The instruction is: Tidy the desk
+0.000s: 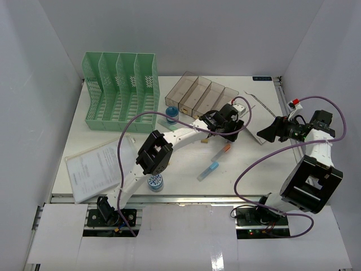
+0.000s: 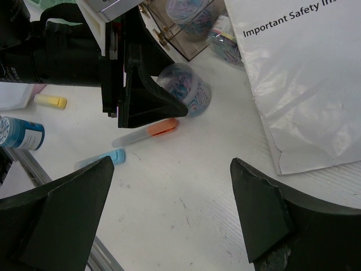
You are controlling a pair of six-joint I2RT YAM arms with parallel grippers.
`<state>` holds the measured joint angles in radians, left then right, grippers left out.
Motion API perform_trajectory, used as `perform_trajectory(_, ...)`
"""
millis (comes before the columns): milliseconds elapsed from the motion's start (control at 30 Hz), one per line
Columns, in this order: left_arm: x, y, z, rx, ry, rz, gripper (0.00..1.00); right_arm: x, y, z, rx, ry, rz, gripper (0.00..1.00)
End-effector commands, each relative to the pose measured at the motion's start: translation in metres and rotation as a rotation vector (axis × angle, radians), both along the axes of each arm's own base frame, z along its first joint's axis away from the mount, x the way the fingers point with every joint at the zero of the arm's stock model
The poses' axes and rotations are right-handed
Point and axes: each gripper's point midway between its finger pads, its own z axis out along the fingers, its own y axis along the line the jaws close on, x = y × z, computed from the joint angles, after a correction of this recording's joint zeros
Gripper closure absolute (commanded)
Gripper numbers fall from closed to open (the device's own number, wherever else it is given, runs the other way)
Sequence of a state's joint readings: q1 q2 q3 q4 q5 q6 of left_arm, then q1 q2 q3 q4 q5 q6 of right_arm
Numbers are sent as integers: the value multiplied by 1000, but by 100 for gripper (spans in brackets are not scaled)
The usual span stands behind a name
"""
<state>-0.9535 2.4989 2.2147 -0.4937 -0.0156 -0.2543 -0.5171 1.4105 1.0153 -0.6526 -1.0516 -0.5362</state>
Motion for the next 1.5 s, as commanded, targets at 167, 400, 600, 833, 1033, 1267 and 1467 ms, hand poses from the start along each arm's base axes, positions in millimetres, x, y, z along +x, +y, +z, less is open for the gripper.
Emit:
perform_trajectory(167, 0, -10, 112, -184, -131, -24, 100, -2, 1, 1, 16, -13, 11, 10)
perform_trajectory(400, 30, 25, 164, -324, -82, 30, 100, -1, 1, 0, 17, -11, 11, 10)
perform_trajectory(600, 97, 72, 179, -383, -98, 158, 100, -1, 0, -1, 19, -8, 10, 10)
perform_trajectory(833, 156, 101, 169, -381, -152, 251, 100, 0, 0, -2, 19, -6, 9, 10)
perform_trajectory(1033, 169, 89, 153, -424, -165, 232, 100, 1, -1, -5, 19, 1, 8, 10)
perform_trajectory(1267, 174, 70, 159, -549, -164, 206, 100, 1, -1, -8, 25, 11, 7, 10)
perform_trajectory(1467, 176, 58, 140, -596, -119, 193, 100, 2, -2, -9, 26, 14, 8, 10)
